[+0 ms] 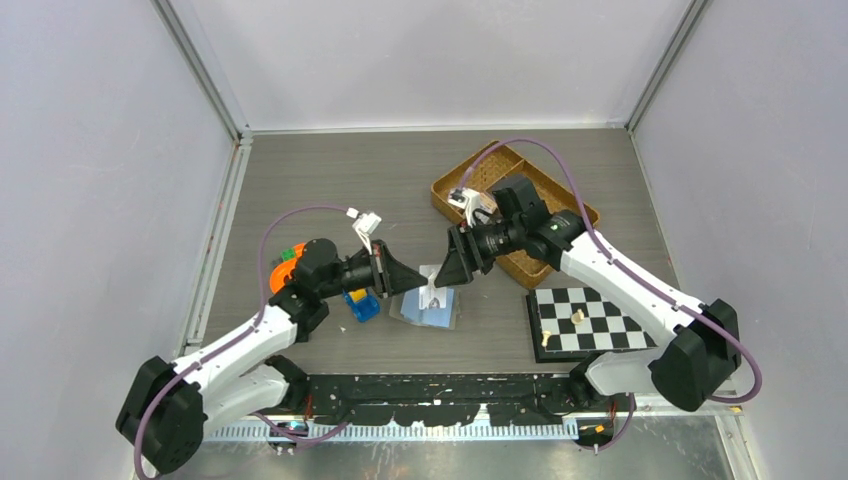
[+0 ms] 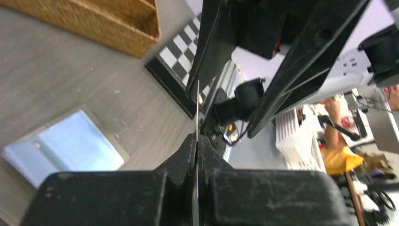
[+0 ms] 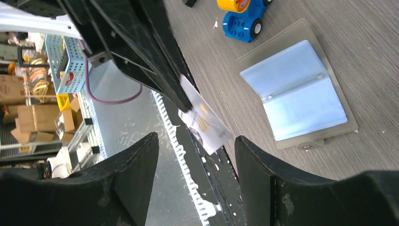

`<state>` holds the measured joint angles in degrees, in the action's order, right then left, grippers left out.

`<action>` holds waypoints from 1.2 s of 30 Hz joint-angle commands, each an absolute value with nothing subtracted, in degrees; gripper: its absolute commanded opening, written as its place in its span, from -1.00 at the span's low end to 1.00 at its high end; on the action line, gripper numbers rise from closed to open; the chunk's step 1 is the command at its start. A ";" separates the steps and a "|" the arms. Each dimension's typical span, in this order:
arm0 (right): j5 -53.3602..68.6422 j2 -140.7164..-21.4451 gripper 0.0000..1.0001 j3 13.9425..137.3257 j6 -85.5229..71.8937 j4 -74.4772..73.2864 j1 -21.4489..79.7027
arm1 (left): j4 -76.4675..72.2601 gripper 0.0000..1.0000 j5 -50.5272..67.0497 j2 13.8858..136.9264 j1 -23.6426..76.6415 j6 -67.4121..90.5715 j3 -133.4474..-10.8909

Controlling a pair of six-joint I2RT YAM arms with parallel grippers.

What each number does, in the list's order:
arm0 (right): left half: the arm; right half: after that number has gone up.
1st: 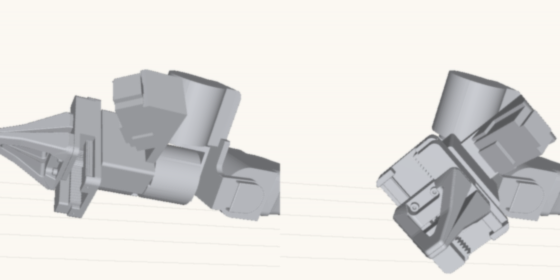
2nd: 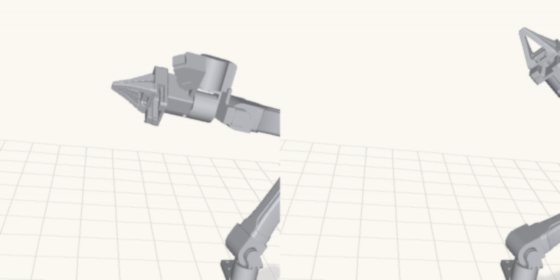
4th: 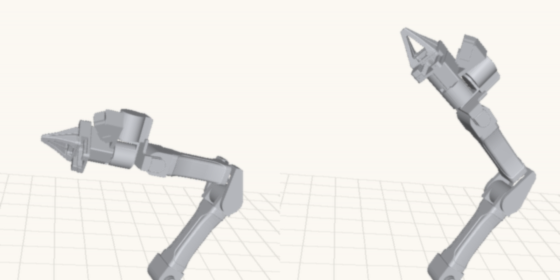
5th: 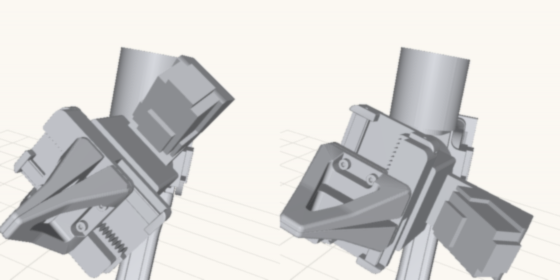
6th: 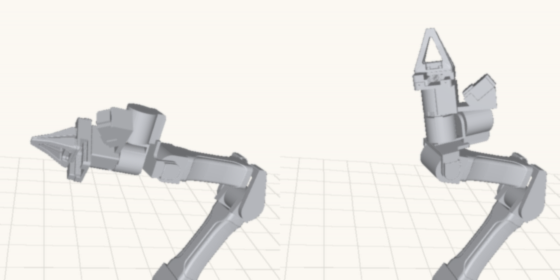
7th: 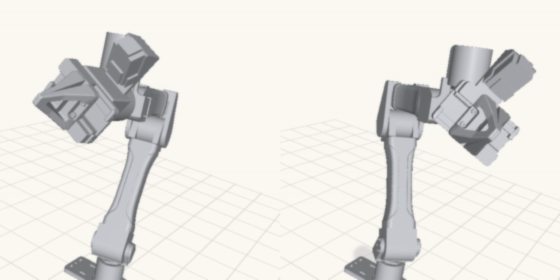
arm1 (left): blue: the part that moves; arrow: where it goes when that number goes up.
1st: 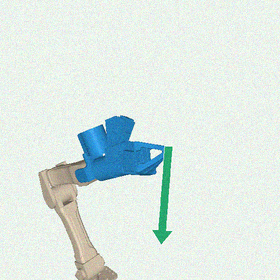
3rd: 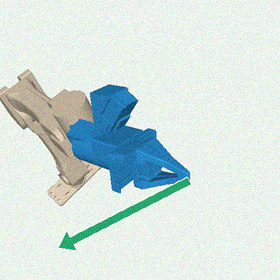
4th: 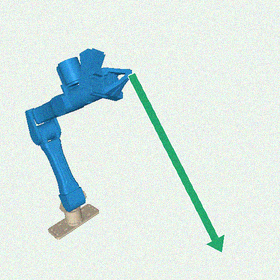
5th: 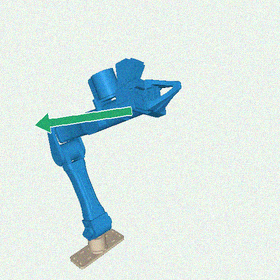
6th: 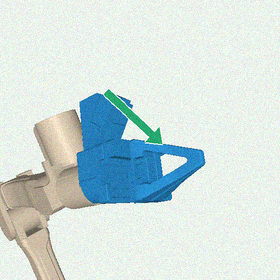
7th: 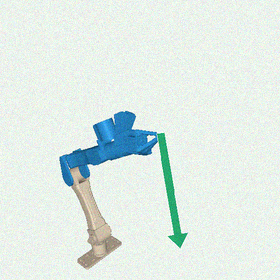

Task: Put the credit cards into the card holder
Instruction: Pick up the credit card from the storage box.

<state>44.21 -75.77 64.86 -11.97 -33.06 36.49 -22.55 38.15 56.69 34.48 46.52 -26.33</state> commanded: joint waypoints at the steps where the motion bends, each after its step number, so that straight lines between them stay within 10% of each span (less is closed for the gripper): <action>1: 41.96 -72.25 0.31 61.28 -17.58 -25.78 35.46 | -28.55 -1.00 29.81 53.28 34.47 47.49 -25.60; 7: 41.40 -69.09 0.27 54.90 -26.35 -15.08 34.49 | -27.68 -1.00 29.01 51.71 34.44 47.39 -25.49; 24: 46.84 -72.70 -0.82 49.13 -38.13 0.99 34.43 | -28.33 -1.00 27.94 53.77 34.37 47.80 -25.06; 30: 36.66 -70.38 -0.99 46.44 -38.32 -3.15 34.45 | -2.07 0.06 18.60 56.65 33.53 39.80 -31.20; 36: 29.84 -72.59 -0.99 42.57 -40.39 -4.75 34.53 | 11.92 0.48 13.35 62.63 33.51 33.23 -35.74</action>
<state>35.77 -72.36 44.51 -38.17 -4.47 34.48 0.05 18.06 60.10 33.76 39.48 -32.14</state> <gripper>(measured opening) 0.025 0.704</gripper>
